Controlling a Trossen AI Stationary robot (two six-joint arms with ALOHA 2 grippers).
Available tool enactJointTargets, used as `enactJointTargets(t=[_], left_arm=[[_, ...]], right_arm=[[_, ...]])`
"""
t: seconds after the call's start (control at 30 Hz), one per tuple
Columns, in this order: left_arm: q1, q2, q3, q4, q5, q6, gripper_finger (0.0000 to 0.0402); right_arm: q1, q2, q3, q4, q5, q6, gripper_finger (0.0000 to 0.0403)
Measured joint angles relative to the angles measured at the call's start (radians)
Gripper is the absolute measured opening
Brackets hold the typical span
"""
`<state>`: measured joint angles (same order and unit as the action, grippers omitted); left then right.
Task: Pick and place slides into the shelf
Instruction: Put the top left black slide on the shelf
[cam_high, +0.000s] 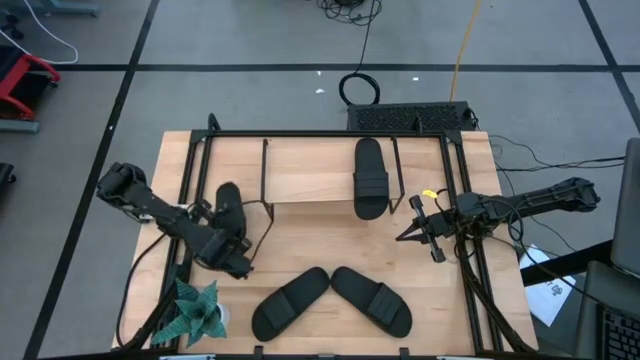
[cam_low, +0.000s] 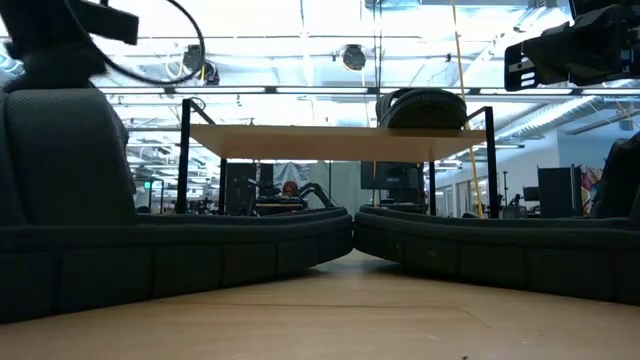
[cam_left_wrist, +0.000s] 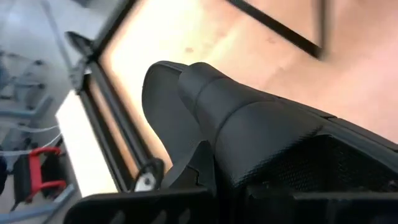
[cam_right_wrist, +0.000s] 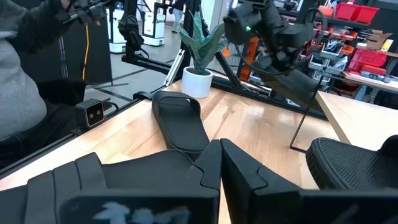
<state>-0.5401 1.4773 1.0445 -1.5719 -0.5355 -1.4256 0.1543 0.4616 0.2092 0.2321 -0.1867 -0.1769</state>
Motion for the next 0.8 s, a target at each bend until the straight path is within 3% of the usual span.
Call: enactJointTargets(t=[0.43, 0.8], left_arm=[[-0.08, 0.0, 0.283, 0.037, 0.016, 0.223, 0.0], [-0.089, 0.0, 0.305, 0.159, 0.258, 0.4, 0.0]], right_arm=[[0.0, 0.0, 0.0, 0.003, 0.0, -0.003, 0.0], [0.0, 0.0, 0.0, 0.003, 0.0, -0.003, 0.0]])
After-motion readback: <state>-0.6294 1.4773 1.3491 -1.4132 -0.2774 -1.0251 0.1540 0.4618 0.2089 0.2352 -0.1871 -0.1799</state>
